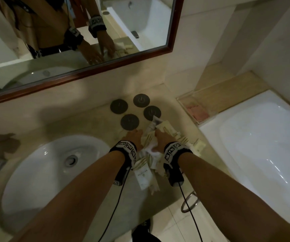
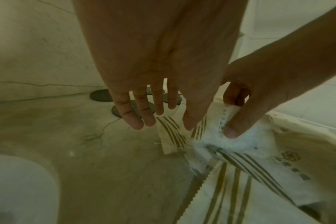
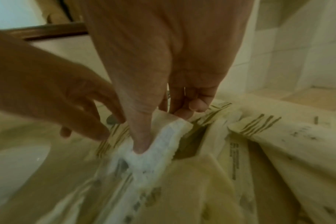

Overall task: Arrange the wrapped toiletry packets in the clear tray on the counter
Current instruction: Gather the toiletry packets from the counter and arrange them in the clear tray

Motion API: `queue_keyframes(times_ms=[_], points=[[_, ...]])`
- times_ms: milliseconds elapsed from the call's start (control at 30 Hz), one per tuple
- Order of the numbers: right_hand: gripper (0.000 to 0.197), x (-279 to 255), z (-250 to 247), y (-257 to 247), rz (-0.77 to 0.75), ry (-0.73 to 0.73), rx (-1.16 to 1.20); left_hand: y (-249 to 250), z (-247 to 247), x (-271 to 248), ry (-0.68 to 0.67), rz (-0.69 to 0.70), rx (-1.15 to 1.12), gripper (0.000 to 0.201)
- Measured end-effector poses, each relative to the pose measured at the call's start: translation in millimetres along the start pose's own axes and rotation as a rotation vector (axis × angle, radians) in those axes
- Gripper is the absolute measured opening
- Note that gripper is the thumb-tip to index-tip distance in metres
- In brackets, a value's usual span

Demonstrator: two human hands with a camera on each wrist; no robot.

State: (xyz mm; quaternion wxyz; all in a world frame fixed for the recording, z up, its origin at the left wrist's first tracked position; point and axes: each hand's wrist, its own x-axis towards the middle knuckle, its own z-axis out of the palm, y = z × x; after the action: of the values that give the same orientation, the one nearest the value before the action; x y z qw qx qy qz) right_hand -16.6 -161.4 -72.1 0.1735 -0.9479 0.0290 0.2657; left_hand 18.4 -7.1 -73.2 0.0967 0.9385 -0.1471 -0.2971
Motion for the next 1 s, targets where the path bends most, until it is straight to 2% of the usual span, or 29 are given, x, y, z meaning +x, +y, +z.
queue_keyframes(times_ms=[33,133,167,233,333,467,567,700,833,1000], points=[[0.072,1,-4,2,0.009,-0.021,0.022,0,2,4,0.010,-0.002,-0.018,0.055],[0.034,5,-20,11,0.039,-0.090,0.086,-1,9,11,0.001,-0.039,-0.043,0.056],[0.033,3,-27,12,0.036,-0.073,0.118,-1,11,13,-0.006,-0.060,-0.046,0.059],[0.046,1,-40,15,0.007,0.008,0.189,-2,11,16,-0.008,-0.092,-0.076,0.061],[0.041,-7,-53,20,0.011,0.076,0.201,-2,6,19,0.009,-0.145,-0.132,0.046],[0.029,-11,-59,23,0.069,0.092,0.207,-3,-6,19,-0.017,-0.224,-0.193,0.036],[0.027,-15,-60,20,0.069,0.091,0.181,0,-13,15,-0.073,-0.211,-0.219,0.030],[0.038,-16,-64,11,0.073,0.044,0.153,-5,-21,4,-0.036,-0.237,-0.337,0.031],[0.041,-20,-74,-10,0.043,0.011,0.159,-11,-39,-16,0.005,-0.269,-0.434,0.035],[0.042,-31,-92,-44,-0.050,0.098,0.161,-25,-70,-49,0.053,-0.285,-0.523,0.025]])
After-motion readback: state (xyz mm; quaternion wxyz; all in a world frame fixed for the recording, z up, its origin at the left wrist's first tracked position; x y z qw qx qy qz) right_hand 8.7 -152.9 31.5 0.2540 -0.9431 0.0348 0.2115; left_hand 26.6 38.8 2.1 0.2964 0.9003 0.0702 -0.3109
